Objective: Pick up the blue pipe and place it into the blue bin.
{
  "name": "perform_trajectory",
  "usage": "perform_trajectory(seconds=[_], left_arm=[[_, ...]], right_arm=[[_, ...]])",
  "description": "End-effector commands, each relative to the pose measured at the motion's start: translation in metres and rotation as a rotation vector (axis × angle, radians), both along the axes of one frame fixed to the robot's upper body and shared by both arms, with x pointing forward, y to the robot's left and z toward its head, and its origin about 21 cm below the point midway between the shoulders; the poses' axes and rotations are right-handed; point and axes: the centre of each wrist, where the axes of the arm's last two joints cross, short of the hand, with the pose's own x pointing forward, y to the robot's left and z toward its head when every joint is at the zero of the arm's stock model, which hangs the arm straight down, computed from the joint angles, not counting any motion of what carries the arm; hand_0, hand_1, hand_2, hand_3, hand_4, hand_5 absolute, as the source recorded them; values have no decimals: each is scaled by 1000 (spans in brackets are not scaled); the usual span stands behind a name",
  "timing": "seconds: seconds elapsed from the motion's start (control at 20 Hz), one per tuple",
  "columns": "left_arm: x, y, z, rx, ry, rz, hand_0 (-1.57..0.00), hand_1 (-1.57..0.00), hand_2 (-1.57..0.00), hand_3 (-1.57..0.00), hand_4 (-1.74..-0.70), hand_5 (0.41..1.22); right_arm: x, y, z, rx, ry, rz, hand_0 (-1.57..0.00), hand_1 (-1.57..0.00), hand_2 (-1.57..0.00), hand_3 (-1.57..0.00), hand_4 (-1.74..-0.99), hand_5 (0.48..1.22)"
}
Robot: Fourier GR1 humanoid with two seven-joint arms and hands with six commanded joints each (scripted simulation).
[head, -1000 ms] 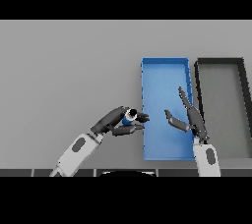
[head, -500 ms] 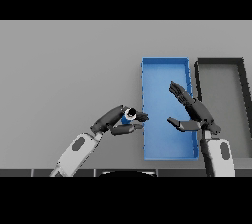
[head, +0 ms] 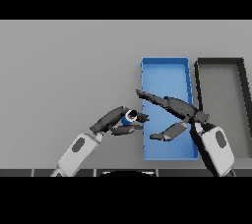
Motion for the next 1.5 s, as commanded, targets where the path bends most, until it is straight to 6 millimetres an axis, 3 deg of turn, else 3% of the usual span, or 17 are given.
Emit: perform_trajectory(seconds=[0.0,0.1,0.2,0.4,0.6,0.65,0.7,0.75,0.8,0.85,0.95,1.0,1.1,1.25,1.45], left_arm=[[-1,-1,-2,2,5,-3,-1571,-1571,-1571,-1439,-1730,1221],[-1,-2,-3,-8,-2,-25,-1571,-1571,-1571,-1444,-1728,1221],[2,-2,0,-29,-21,-31,-1571,-1571,-1571,-1490,-1627,1221],[4,1,1,-12,-2,-36,-1571,-1571,-1571,-1538,-1524,1221],[6,-3,-1,-11,-1,-39,-1571,-1571,-1571,-1557,-1473,1221],[7,0,-3,-8,10,-31,-1571,-1571,-1571,-1560,-1525,1221],[9,2,-3,-20,-2,-31,-1571,-1571,-1571,-1284,-1568,1221],[9,2,-4,36,-18,-14,-1571,-1571,-1571,-1190,-1603,1221],[8,3,-2,101,-39,-22,-1571,-1527,-1571,-1119,-1630,1221],[6,3,1,94,-39,-7,-1571,-1536,-1571,-1121,-1647,1221],[2,2,-2,53,-48,-16,-1571,-1548,-1571,-1283,-1680,1221],[4,1,0,38,-39,-21,-1571,-1553,-1571,-1340,-1692,1221],[4,-1,-2,-16,-23,-33,-1571,-1559,-1571,-1423,-1710,1221],[5,0,1,-4,-9,-26,-1571,-1565,-1571,-1495,-1723,1221],[8,-1,1,-5,-18,-36,-1571,-1569,-1571,-1540,-1730,1221]], right_arm=[[1,8,2,-9,-13,27,1,1,1,1,-1324,488],[5,18,5,-30,-32,73,1,1,1,1,-1307,497],[12,30,9,-50,-51,106,1,1,1,1,-1270,510],[20,60,12,-91,-57,154,1,1,1,1,-1232,517],[24,81,10,-109,-31,200,1,1,-9,1,-1210,498],[26,84,9,-119,-24,213,-17,-34,-54,-26,-1236,493],[27,94,14,-135,-32,225,-107,-140,-160,-116,-1291,483],[28,100,13,-139,-40,232,-264,-299,-308,-252,-1348,477],[28,102,18,-143,-52,246,-475,-487,-492,-516,-1365,477],[32,101,21,-134,-56,252,-694,-704,-708,-659,-1433,486],[32,108,21,-109,-44,285,-1010,-1016,-1019,-880,-1527,570],[33,111,19,-79,-25,297,-1122,-1127,-1129,-1018,-1498,638],[30,114,16,-22,-31,309,-1284,-1287,-1288,-1217,-1457,848],[30,107,19,-45,-95,311,-1424,-1425,-1426,-1390,-1435,1030],[25,107,17,-23,-97,340,-1511,-1511,-1512,-1497,-1463,1143]])
